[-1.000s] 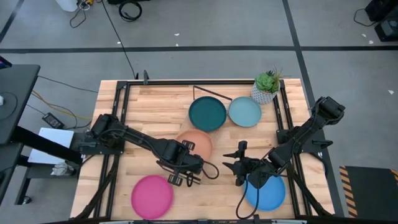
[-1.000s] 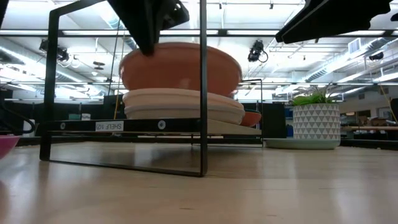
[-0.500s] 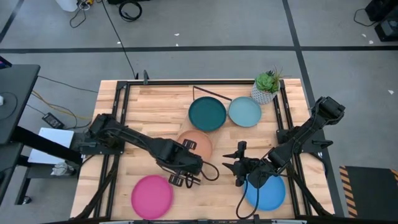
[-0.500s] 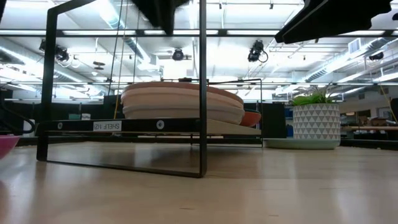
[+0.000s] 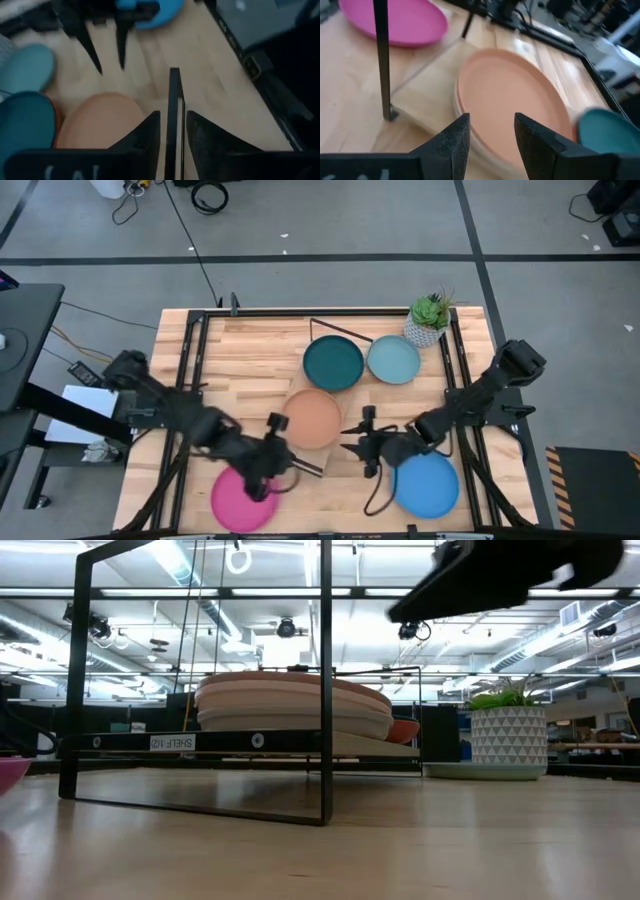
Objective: Place and stack plates onto a shelf
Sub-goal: Stack the pink plate on the dark green plate
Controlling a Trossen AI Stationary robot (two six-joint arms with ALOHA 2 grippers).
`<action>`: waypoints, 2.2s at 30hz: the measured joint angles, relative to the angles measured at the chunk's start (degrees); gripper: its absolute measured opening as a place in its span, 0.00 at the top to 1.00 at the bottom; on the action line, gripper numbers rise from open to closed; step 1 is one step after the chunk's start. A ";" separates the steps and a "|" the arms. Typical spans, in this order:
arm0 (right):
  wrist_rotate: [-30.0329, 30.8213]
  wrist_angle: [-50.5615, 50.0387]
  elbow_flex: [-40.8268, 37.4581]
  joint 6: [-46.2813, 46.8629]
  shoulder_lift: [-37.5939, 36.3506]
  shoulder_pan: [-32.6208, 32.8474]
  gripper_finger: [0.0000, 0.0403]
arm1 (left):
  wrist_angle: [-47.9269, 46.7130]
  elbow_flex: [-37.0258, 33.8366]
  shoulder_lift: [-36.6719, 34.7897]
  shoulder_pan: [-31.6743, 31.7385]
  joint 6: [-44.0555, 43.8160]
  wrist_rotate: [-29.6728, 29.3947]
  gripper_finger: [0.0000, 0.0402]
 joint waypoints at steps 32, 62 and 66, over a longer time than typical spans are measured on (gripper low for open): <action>-36.38 1.18 21.39 -18.51 21.86 -20.62 0.60 | 17.13 -21.48 -13.46 -21.44 -33.17 -13.44 0.85; -10.79 -16.90 12.22 -7.63 0.66 -12.12 0.60 | 18.22 -21.48 6.40 -22.20 -54.37 3.99 0.85; -7.62 -19.89 12.26 -4.62 -1.02 -10.77 0.60 | 22.00 -21.48 9.64 -22.18 -57.80 4.69 0.83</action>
